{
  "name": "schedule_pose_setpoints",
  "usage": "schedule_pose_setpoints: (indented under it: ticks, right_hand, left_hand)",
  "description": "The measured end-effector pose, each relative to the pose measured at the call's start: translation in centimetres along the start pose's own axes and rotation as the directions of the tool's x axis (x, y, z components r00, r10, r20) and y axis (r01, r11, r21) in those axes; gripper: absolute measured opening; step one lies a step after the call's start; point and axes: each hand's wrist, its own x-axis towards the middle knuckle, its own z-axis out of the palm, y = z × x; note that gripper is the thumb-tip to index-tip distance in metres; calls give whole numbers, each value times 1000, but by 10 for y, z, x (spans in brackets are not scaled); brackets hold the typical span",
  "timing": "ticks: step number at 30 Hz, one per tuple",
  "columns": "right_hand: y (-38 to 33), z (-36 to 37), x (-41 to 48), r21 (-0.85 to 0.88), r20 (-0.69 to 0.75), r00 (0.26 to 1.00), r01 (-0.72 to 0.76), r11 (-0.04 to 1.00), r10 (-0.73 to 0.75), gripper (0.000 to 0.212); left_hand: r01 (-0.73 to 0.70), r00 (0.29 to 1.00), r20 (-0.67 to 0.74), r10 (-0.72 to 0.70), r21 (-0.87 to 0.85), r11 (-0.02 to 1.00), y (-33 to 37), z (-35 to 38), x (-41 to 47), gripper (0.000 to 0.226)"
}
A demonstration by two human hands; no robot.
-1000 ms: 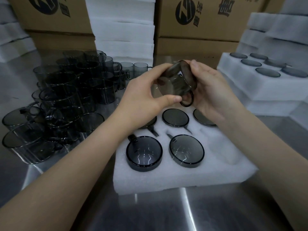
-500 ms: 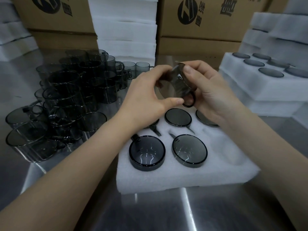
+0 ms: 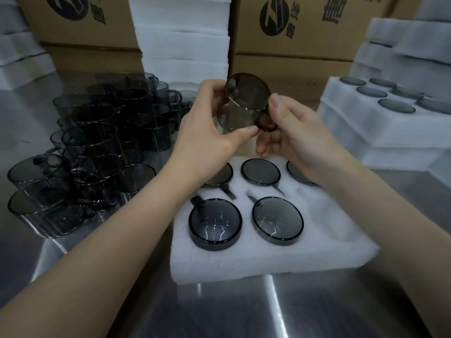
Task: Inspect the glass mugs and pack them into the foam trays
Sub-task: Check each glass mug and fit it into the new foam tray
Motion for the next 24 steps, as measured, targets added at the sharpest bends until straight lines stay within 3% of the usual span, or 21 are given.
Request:
schedule_pose_setpoints:
  ticks: [4, 7, 10, 17, 24]
  right_hand:
    - [0, 1, 1, -16, -7, 1000, 11, 1000, -11, 41]
    - [-3, 1, 1, -73, -32, 999, 13, 997, -16, 45]
    - [-6, 1, 0, -20, -15, 1000, -1, 1000, 1, 46]
    - [-6, 0, -2, 179, 93, 995, -36, 983, 19, 36]
    - [-10, 2, -7, 158, 165, 981, 73, 985, -99, 19]
  left_hand:
    - [-9, 1000, 27, 7, 78, 997, 0, -1, -1, 72]
    - [10, 999, 35, -14, 112, 994, 0, 1, -2, 68]
    - [22, 999, 30, -26, 135, 991, -1, 2, -1, 65]
    - [15, 1000, -23, -12, 161, 987, 0, 1, -1, 58]
    - [94, 994, -65, -92, 35, 995, -1, 0, -1, 51]
